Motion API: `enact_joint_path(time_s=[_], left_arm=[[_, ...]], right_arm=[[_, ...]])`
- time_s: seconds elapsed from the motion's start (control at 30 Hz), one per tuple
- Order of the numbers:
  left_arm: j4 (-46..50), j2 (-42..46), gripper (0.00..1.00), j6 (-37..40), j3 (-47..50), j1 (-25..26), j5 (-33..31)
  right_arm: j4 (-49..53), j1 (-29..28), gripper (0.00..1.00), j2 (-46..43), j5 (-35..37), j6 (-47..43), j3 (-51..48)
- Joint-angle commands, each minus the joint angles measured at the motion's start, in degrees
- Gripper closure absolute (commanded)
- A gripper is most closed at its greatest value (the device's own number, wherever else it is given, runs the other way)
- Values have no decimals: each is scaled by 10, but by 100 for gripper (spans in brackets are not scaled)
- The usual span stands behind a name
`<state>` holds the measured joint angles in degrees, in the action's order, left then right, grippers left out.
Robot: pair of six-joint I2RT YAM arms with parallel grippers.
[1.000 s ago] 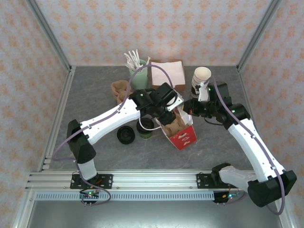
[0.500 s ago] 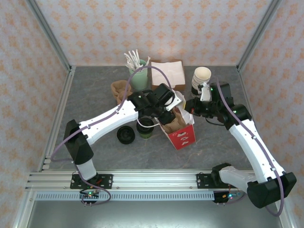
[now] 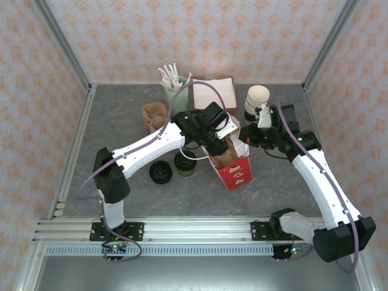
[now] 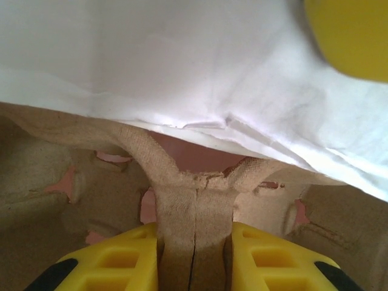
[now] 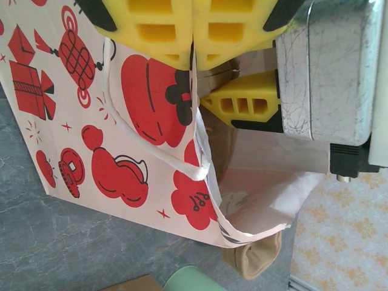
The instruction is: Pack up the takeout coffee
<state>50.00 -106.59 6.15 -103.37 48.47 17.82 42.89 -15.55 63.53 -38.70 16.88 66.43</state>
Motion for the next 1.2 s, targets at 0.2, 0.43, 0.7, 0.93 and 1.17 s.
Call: enact_joint_path(time_s=[0.2, 0.43, 0.7, 0.93, 1.17], left_arm=[[-8, -25, 73, 15, -16, 5, 22], [-23, -25, 72, 8, -7, 12, 20], [-30, -41, 71, 11, -1, 15, 15], [-24, -49, 71, 18, -1, 18, 17], [-17, -52, 71, 31, -2, 21, 14]], right_arm=[[17, -2, 97, 15, -23, -15, 24], [45, 1, 99, 18, 6, -20, 33], [74, 4, 100, 19, 44, -27, 49], [105, 3, 100, 16, 91, -36, 67], [130, 3, 100, 19, 123, -53, 89]])
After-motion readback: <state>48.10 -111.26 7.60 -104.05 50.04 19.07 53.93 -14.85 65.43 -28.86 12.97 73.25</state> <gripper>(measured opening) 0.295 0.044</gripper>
